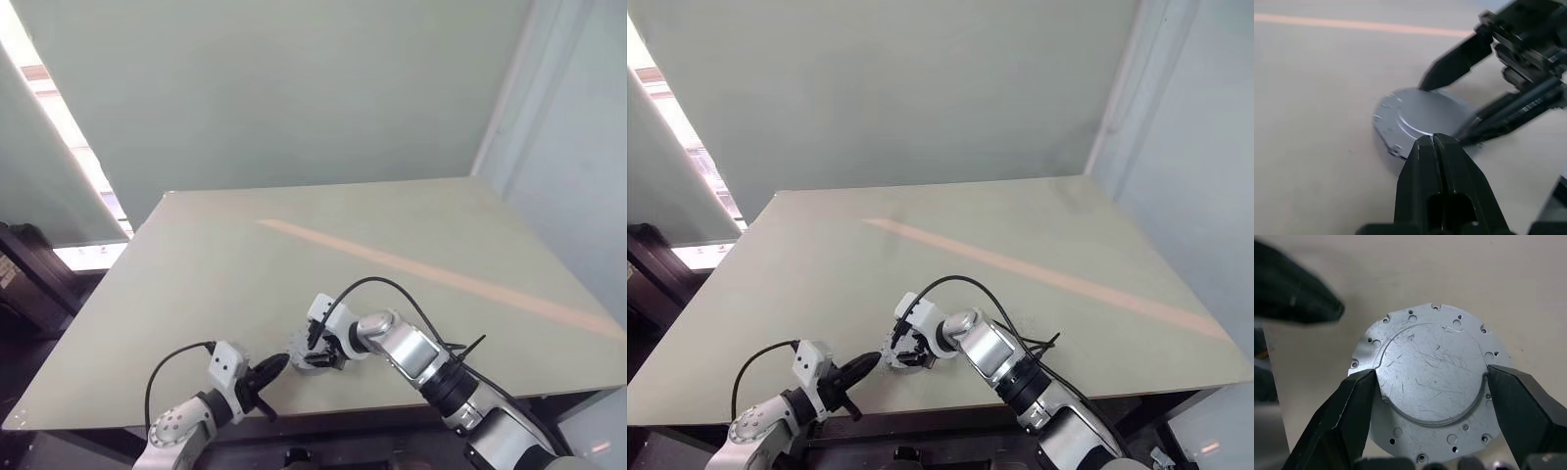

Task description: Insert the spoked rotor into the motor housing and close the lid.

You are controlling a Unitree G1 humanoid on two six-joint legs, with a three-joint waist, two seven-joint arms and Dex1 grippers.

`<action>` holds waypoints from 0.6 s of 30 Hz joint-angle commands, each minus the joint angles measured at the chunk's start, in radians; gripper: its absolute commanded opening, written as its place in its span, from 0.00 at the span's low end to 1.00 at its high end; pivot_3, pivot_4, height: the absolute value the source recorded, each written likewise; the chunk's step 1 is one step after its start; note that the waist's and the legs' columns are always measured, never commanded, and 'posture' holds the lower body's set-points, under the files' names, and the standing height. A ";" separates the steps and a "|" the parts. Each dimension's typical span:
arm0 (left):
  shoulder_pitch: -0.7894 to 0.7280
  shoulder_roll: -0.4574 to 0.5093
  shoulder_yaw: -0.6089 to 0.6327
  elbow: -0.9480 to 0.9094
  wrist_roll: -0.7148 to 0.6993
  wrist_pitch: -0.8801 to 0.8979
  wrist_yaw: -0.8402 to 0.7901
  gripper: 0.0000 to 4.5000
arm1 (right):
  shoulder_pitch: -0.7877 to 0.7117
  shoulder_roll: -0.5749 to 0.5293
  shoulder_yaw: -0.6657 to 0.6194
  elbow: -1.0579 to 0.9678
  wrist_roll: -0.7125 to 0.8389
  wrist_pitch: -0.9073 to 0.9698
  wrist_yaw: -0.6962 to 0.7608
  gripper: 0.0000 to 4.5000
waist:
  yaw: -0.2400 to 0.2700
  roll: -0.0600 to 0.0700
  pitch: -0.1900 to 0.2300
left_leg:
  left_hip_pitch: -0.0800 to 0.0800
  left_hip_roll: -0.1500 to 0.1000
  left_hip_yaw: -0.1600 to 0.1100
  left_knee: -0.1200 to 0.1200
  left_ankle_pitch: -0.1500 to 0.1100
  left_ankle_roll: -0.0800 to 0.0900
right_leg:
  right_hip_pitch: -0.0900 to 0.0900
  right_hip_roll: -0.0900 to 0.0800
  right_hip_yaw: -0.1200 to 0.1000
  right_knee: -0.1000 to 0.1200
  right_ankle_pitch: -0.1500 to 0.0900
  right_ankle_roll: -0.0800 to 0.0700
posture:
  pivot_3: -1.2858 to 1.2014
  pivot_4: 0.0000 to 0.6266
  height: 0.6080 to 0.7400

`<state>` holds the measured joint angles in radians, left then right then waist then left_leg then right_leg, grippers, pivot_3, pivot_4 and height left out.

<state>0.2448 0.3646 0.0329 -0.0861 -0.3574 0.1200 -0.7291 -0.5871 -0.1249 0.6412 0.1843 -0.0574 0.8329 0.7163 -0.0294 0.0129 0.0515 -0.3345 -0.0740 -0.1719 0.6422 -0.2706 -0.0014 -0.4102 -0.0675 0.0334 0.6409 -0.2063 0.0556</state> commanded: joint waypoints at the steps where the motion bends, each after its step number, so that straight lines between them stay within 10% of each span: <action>1: -0.037 0.012 0.063 0.002 -0.024 -0.020 0.013 0.00 | -0.002 -0.015 0.021 0.043 -0.020 0.021 0.005 0.76 | 0.001 0.000 0.000 | 0.000 0.000 0.000 0.000 0.000 0.000 | 0.000 0.000 0.000 0.000 0.000 0.000 | 0.52 0.00 1.00; 18: -0.045 0.014 0.083 -0.003 -0.018 -0.009 0.039 0.00 | 0.000 0.039 -0.077 0.026 0.061 0.136 0.011 0.76 | 0.001 0.000 0.000 | 0.002 0.000 0.000 -0.002 0.000 0.000 | 0.001 0.000 0.000 0.000 0.000 0.000 | 0.52 0.00 1.00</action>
<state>0.2056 0.3779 0.1029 -0.0607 -0.3666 0.1191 -0.6920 -0.6010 -0.0843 0.5694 0.2038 -0.0134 0.9306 0.7222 -0.0285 0.0130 0.0515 -0.3330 -0.0741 -0.1721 0.6397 -0.2707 -0.0016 -0.4099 -0.0676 0.0334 0.6402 -0.2062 0.0556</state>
